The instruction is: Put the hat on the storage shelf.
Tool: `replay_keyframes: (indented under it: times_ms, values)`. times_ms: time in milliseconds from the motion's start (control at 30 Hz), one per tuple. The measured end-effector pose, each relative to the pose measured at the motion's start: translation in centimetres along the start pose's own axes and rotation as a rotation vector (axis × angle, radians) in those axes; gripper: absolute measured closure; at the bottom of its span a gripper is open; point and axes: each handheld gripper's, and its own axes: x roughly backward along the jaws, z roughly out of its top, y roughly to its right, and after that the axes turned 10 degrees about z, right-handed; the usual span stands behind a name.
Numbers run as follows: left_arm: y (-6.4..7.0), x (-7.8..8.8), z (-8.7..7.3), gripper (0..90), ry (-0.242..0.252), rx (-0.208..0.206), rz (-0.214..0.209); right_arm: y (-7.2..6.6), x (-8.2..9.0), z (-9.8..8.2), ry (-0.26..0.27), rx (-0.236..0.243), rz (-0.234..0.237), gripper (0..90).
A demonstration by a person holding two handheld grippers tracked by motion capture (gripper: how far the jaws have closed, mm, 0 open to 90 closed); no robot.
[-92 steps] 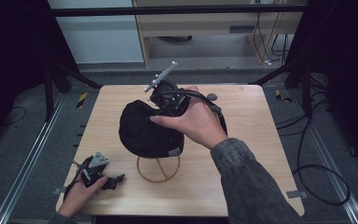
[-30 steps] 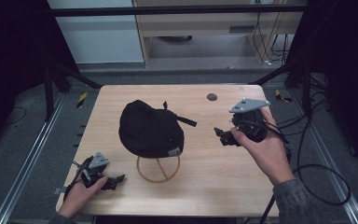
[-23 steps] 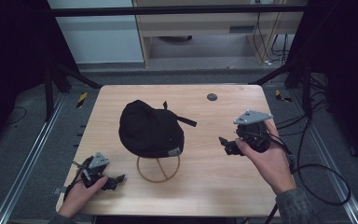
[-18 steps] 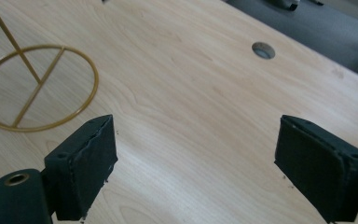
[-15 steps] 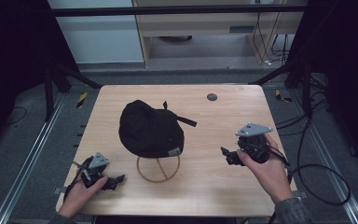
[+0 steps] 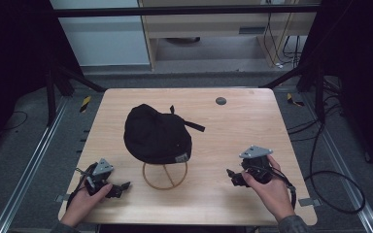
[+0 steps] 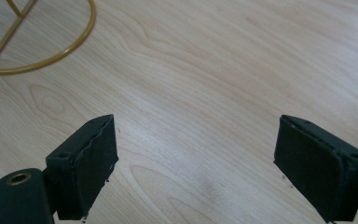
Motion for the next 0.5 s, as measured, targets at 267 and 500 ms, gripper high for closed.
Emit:
replay_keyframes:
  times_ms: [267,500]
  values:
    - [0.0,0.0,0.0,0.0,0.0,0.0,0.0,0.1,-3.0,-1.8,-0.032,-0.049,0.014,13.2]
    - [0.0,0.0,0.0,0.0,0.0,-0.001,-0.001,0.1,-5.5,-2.4,-0.032,-0.082,0.017,12.7]
